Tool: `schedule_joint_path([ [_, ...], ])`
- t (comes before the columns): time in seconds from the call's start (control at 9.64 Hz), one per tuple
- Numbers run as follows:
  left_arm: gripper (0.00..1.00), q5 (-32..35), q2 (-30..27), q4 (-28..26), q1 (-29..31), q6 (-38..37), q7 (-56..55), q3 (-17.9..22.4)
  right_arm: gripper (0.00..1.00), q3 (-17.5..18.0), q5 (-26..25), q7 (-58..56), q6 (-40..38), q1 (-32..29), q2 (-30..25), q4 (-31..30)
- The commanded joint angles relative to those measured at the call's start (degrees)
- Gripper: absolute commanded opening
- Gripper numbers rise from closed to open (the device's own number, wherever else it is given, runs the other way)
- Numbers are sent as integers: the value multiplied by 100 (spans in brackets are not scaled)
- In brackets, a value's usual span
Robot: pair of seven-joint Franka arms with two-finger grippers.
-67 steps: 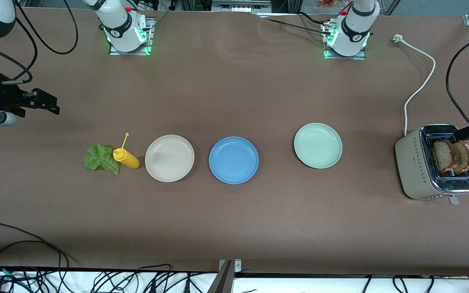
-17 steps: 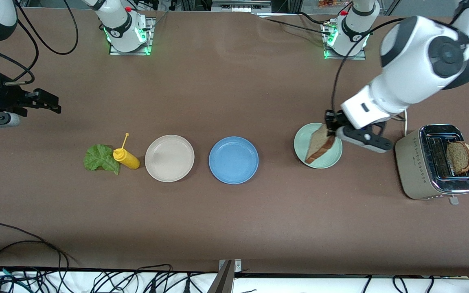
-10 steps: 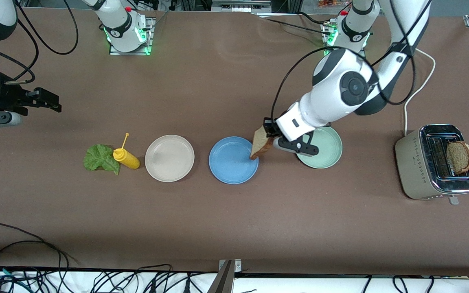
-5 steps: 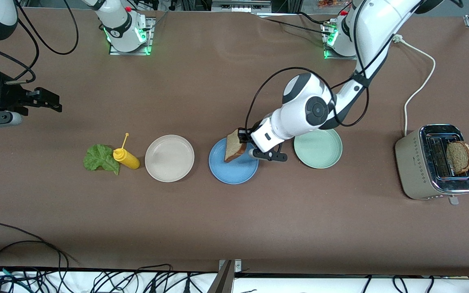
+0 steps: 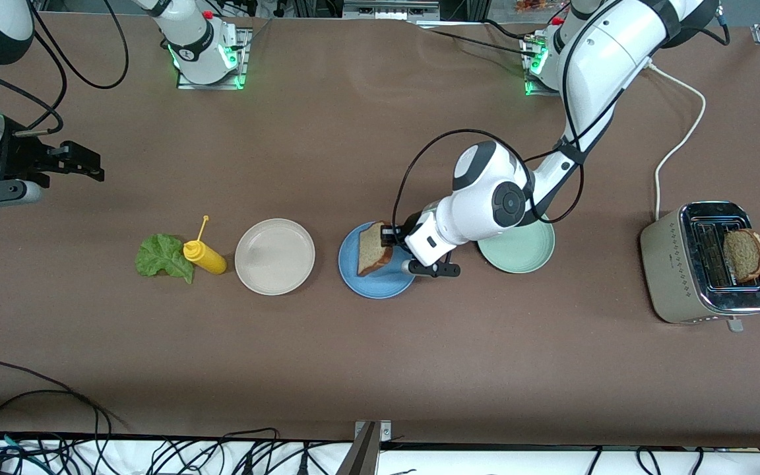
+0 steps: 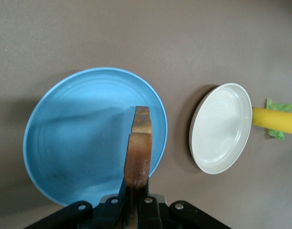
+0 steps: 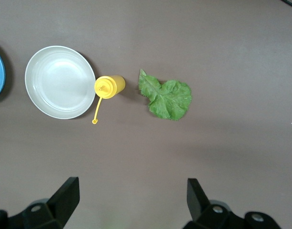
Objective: Make sandwich in blue plate with both arms
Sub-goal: 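Lower the bread slice onto the blue plate and open the left gripper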
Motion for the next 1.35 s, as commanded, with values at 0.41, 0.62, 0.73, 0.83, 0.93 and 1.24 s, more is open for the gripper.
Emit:
schedule_joint_path([
  [0.41,95,-65,78,170,-25,221,-151,179,100,0,17,-57,-132,14,32,93],
  [0.62,100,100,-194,65,-43,151,-229,373,100,-105,17,-75,-132,-30,50,93],
  [0.73,100,493,-361,-14,-43,116,-674,443,100,-115,8,-118,-123,-39,85,93],
  [0.83,100,1071,-502,-58,-17,-6,-1122,453,100,-115,25,-310,-114,-108,163,102],
  [0.93,100,1573,-651,-58,10,-260,-1483,444,100,-115,26,-634,-114,-179,208,94],
  [1.24,100,2288,-1301,-76,220,-1401,-1662,453,100,-150,323,-787,-61,-372,348,102],
])
